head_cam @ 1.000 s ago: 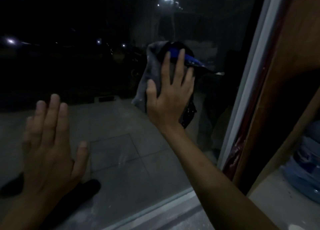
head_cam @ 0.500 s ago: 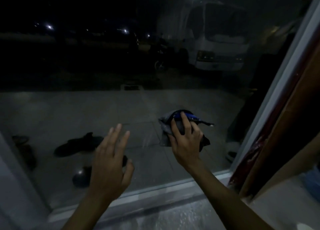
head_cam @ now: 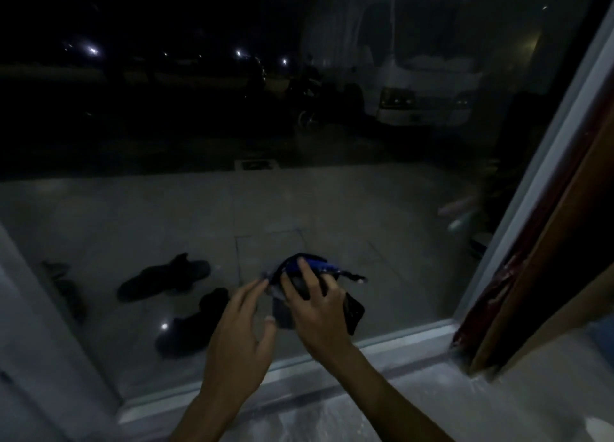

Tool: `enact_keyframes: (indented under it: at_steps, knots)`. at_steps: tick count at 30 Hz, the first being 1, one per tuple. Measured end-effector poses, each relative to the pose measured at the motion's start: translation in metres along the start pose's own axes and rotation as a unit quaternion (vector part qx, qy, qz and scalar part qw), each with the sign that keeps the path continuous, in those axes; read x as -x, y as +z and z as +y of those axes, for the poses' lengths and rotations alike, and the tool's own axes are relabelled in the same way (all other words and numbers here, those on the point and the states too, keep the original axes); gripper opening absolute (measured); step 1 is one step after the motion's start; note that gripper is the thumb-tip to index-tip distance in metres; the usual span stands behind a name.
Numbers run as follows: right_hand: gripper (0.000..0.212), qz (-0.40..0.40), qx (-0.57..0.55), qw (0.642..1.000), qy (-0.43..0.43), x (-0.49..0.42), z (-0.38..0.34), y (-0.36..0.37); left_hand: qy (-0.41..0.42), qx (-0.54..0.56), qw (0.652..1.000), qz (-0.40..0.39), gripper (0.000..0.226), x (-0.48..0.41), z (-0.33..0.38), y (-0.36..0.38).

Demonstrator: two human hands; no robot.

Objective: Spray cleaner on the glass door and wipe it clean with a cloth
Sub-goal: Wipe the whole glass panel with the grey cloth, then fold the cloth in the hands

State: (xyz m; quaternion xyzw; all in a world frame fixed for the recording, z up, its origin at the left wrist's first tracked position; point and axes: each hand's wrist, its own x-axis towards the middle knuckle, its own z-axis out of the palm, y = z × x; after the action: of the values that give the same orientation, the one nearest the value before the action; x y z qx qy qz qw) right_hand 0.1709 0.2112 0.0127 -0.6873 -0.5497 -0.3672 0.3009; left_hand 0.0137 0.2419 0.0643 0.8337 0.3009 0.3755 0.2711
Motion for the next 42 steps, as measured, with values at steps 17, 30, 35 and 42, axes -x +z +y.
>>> enact_keyframes:
  at_steps: [17,30,35,42]
  knots:
    - [0.049,-0.143,-0.363,0.780,0.489,0.023,-0.020,-0.047,-0.409,0.317,0.854,-0.056,0.020,-0.026,0.037,0.059]
    - [0.073,-0.286,-0.491,0.377,0.731,0.046,0.081,-0.102,-0.474,0.296,0.829,-0.013,0.018,-0.002,0.095,0.089]
    - [0.042,-0.351,-0.555,0.314,0.686,0.055,0.093,-0.128,-0.505,0.277,0.817,0.018,0.017,0.004,0.111,0.086]
    - [0.017,-0.331,-0.588,0.453,0.583,0.050,0.107,-0.153,-0.515,0.275,0.811,0.019,0.021,0.015,0.123,0.074]
